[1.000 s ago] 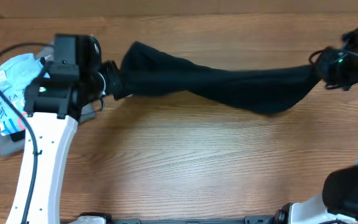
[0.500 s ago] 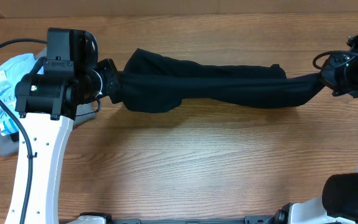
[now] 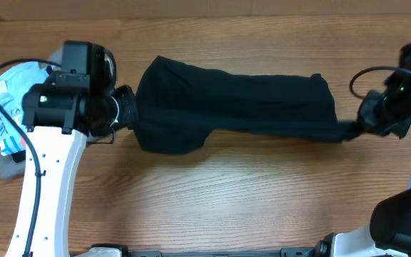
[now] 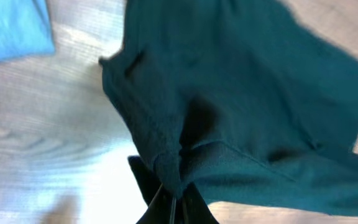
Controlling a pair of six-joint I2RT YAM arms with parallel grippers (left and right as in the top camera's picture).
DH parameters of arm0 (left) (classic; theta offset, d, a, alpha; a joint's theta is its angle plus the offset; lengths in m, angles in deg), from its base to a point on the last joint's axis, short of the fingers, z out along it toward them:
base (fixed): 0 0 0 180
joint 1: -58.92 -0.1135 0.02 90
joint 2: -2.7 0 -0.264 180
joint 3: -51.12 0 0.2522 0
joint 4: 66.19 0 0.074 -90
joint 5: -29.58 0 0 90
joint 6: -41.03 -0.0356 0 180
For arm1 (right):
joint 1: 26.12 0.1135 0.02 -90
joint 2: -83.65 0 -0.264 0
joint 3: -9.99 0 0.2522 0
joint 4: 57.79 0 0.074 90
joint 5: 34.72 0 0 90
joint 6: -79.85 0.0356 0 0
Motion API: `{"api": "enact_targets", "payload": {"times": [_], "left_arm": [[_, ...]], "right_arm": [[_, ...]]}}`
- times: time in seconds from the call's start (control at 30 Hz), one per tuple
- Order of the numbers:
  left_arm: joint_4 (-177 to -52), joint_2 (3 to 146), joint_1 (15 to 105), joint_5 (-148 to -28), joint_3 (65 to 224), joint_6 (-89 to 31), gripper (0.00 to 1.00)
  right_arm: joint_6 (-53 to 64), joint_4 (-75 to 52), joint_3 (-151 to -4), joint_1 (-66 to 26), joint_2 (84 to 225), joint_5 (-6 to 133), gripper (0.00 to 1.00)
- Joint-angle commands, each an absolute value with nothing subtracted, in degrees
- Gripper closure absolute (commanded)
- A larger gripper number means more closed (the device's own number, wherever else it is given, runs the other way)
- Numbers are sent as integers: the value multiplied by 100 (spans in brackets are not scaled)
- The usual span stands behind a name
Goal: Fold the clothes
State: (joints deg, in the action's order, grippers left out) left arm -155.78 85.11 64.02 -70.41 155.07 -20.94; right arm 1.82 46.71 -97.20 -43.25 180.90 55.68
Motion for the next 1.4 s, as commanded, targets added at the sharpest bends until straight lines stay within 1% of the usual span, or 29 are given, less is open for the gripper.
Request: {"api": "enact_targets", "payload": {"times": [0.0,0.17,0.33,0.37,0.43,0.47,0.6,0.73,0.87,1.07,1.23,1.37], "left_arm": [[-15565,8539,6350,-6910,14819,-2238,96],[-15196,8548,6356,-7151,13811,-2219,96],[-14656,8548,6383,-7254,13007,-2214,96],[-14586,8548,6383,-7251,12906,-2214,96],[-14437,8548,6383,-7251,12729,-2216,96],[-14402,8548,6383,-7251,12703,-2216,96],[-14227,8548,6383,-7249,12694,-2219,96],[-14092,8548,6383,-7251,12694,-2216,96],[-14072,8548,6383,-7247,12694,-2219,96],[-14074,8548,6383,-7247,12696,-2223,96],[-14039,8548,6383,-7245,12694,-2288,96],[-13969,8548,6383,-7247,12694,-2308,96]], "right_arm": [[202,4494,-9062,-4355,18090,5317,89],[206,4081,-8126,-4355,18090,5212,88],[357,3821,-7613,-4355,18090,5234,88],[359,3801,-7554,-4355,18090,5249,86],[361,3816,-7495,-4355,18090,5428,72],[361,3849,-7486,-4355,18090,5515,69],[628,3897,-7431,-4355,18090,5535,64],[999,3672,-7204,-4355,18090,5546,64],[1120,3451,-6915,-4355,18090,5712,64],[1570,2842,-6343,-4390,18090,5756,65],[1695,2529,-6024,-4491,18090,5756,66],[1690,2002,-5770,-4499,18090,5867,66]]}}
